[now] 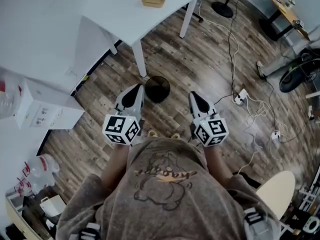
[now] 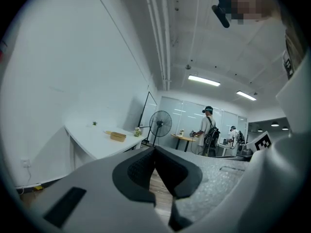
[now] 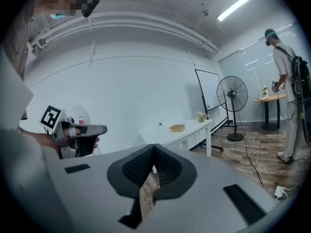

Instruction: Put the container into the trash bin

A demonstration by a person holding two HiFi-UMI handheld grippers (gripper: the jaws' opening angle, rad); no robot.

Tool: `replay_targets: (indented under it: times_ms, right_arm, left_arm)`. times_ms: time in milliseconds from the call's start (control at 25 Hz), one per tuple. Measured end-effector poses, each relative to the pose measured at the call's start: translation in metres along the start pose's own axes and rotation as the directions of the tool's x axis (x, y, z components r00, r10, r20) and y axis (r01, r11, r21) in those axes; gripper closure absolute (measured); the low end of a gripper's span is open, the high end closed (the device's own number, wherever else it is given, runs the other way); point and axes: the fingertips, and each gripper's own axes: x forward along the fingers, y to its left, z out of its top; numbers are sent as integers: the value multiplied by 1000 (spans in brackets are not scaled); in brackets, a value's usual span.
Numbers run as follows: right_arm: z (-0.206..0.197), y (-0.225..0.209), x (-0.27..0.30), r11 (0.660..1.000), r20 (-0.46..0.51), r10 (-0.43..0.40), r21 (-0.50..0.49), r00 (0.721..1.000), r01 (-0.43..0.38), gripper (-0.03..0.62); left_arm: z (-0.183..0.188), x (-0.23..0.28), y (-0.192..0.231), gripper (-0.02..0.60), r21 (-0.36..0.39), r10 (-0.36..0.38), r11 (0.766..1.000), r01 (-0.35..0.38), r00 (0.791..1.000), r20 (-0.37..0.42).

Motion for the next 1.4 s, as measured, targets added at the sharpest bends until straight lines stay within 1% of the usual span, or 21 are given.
replay_targets:
  times_ms: [360,640,840,1000,1200,1400]
  right_arm:
    - [-17,14,19,998,0,-58,12,998,58,595]
    - [-20,8,50,997,-20,-72,20,997,73,594]
    - [-20,2,88,999,-31,-45,26,998,46,594]
    - [-6,-9,124,999,-21,-24,24,999,25,594]
    - [10,-36,167,1000,-35,7,19,999,-6,594]
    - [39,-66,212,999,-36,46,16,998,-46,594]
  left_arm:
    - [-8,9,25,578,12,-57,998,57,998,-19]
    - [-4,27,50,578,25,-60,998,60,998,-19]
    - [-2,48,70,578,28,-45,999,45,999,-21]
    - [6,73,88,578,29,-36,999,37,999,-19]
    - [18,120,101,578,23,-15,1000,16,1000,-15]
    - [41,169,113,578,26,8,1000,-8,1000,-2]
